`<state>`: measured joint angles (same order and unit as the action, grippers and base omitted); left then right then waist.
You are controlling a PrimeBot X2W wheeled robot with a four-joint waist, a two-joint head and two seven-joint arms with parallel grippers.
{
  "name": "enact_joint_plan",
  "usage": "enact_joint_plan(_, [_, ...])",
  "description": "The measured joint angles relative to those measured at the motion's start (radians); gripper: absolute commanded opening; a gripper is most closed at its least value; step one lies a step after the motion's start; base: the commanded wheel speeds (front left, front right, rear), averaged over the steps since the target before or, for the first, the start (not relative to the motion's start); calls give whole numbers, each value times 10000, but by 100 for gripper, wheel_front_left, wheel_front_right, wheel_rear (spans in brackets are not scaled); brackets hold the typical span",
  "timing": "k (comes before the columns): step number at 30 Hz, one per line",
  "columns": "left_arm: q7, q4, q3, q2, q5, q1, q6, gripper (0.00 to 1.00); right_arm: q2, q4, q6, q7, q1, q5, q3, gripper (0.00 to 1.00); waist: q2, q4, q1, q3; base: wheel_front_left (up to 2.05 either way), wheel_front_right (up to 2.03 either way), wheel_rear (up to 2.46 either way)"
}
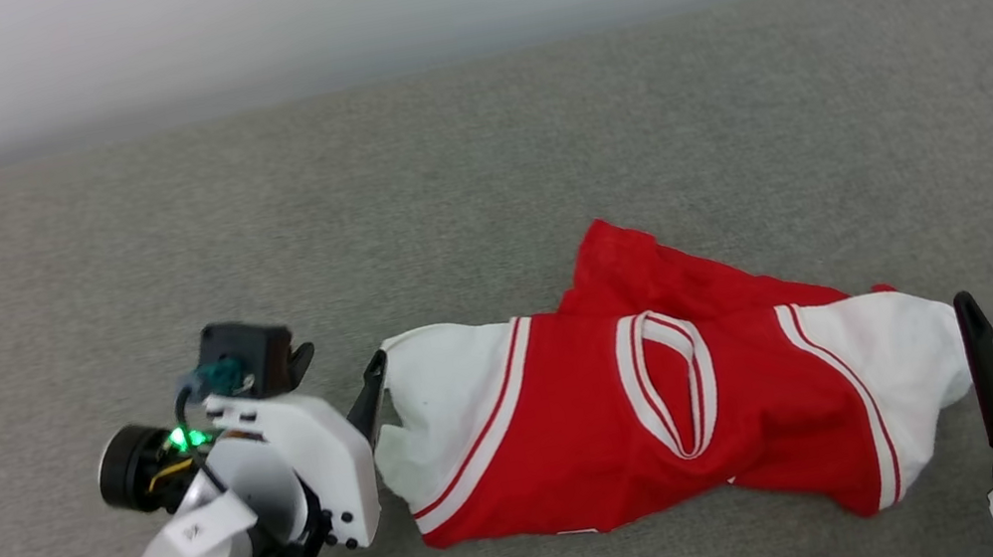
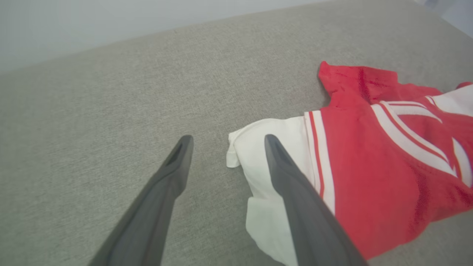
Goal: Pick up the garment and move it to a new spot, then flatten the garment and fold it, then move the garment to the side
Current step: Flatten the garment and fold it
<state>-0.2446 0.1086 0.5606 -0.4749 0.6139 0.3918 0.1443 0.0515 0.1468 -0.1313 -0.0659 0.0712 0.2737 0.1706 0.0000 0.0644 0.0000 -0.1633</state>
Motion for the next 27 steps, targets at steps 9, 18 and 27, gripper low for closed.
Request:
enact_joint_plan(9, [-2222,1517,1068,-259,-201,1563,-1101,100,2,-380,2,343,-299,364,-219,100,0,741,1,-731,0,0,0])
enact_joint_plan(18, [-4019,2863,1906,-449,-178,2445,-2151,47,2,-796,2,543,-460,535,-291,100,1,1138,0,-1040,0,0,0])
enact_joint_plan(27, [-2431,3312,1825,-150,-472,2512,-1896,0,2,-911,2,625,-441,621,-148,100,0,1133,0,-819,0,0,0])
